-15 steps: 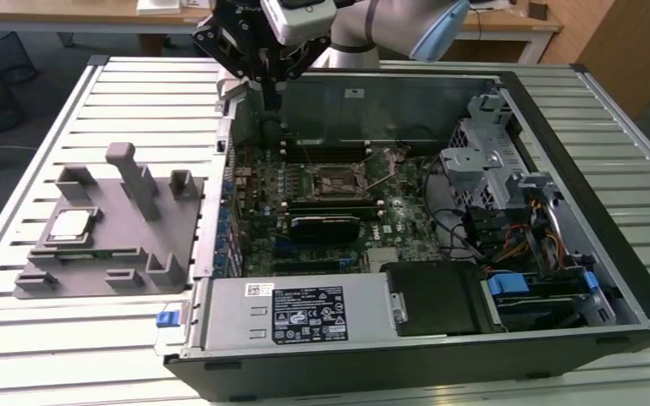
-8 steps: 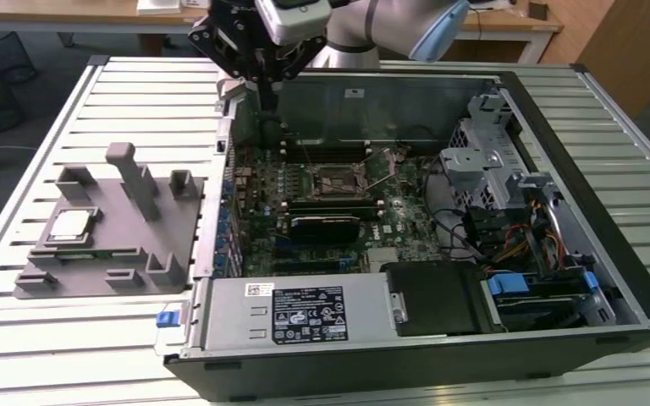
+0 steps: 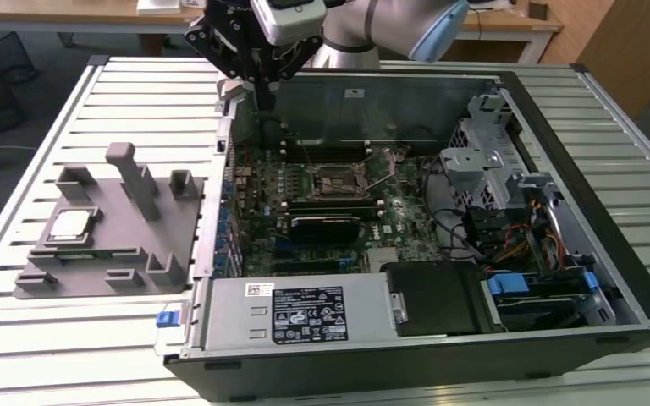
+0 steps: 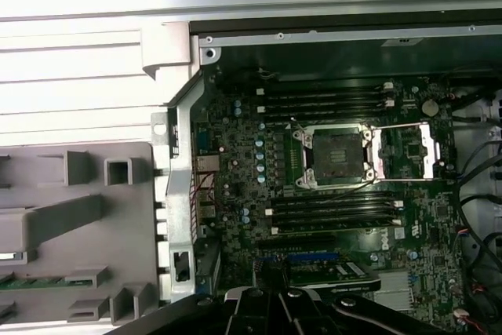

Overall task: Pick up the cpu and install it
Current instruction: 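Reach for the cpu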

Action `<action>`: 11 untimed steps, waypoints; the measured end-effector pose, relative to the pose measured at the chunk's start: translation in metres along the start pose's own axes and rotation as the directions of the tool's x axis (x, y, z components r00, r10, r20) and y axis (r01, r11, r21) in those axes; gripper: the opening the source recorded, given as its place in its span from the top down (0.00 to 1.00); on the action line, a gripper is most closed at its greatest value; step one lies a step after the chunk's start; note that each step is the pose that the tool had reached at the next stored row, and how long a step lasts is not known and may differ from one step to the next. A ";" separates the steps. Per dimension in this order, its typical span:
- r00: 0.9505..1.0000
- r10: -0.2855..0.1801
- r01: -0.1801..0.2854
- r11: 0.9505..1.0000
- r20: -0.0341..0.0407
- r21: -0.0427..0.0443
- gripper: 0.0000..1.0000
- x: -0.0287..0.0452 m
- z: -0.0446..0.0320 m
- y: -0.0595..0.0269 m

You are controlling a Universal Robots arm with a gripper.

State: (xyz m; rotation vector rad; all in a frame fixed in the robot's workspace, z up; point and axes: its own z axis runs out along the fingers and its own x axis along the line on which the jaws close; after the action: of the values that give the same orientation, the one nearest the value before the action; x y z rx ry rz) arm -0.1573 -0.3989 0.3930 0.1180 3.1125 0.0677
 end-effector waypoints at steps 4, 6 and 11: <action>1.000 0.000 0.000 1.000 0.000 0.000 0.89 0.0063 -0.0001 -0.0005; 1.000 0.000 0.000 1.000 0.000 0.000 0.89 0.0075 -0.0002 -0.0006; 1.000 0.000 0.000 1.000 0.000 0.000 0.89 0.0109 -0.0003 -0.0008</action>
State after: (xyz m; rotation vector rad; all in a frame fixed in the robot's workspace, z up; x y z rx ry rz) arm -0.1683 -0.3989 0.3930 0.1181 3.1125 0.0677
